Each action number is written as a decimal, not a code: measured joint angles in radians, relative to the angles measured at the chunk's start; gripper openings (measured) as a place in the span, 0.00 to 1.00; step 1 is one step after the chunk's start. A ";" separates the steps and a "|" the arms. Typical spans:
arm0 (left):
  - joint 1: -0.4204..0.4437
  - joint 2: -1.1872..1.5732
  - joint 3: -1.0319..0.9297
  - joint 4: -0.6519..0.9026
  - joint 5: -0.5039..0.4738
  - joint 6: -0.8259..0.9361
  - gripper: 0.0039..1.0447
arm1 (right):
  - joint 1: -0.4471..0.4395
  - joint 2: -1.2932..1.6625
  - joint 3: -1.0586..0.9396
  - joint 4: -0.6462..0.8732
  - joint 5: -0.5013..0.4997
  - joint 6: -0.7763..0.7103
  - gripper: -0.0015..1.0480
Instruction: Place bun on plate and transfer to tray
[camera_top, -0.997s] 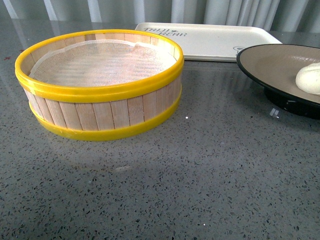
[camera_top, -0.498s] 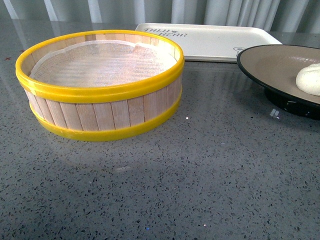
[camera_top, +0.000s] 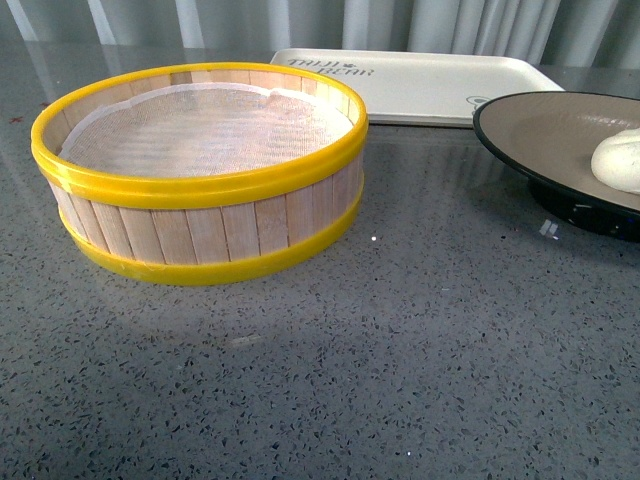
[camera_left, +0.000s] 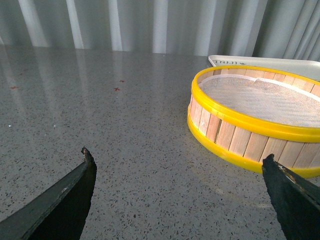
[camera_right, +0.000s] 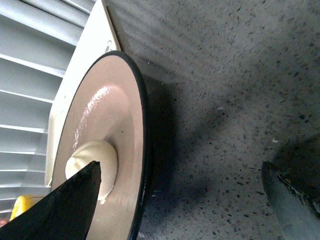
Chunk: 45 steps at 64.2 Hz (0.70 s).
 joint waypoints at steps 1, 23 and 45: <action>0.000 0.000 0.000 0.000 0.000 0.000 0.94 | 0.002 0.003 0.000 0.005 -0.006 0.010 0.92; 0.000 0.000 0.000 0.000 0.000 0.000 0.94 | 0.092 0.069 0.046 0.038 -0.066 0.230 0.92; 0.000 0.000 0.000 0.000 0.000 0.000 0.94 | 0.175 0.048 0.034 0.036 -0.051 0.307 0.49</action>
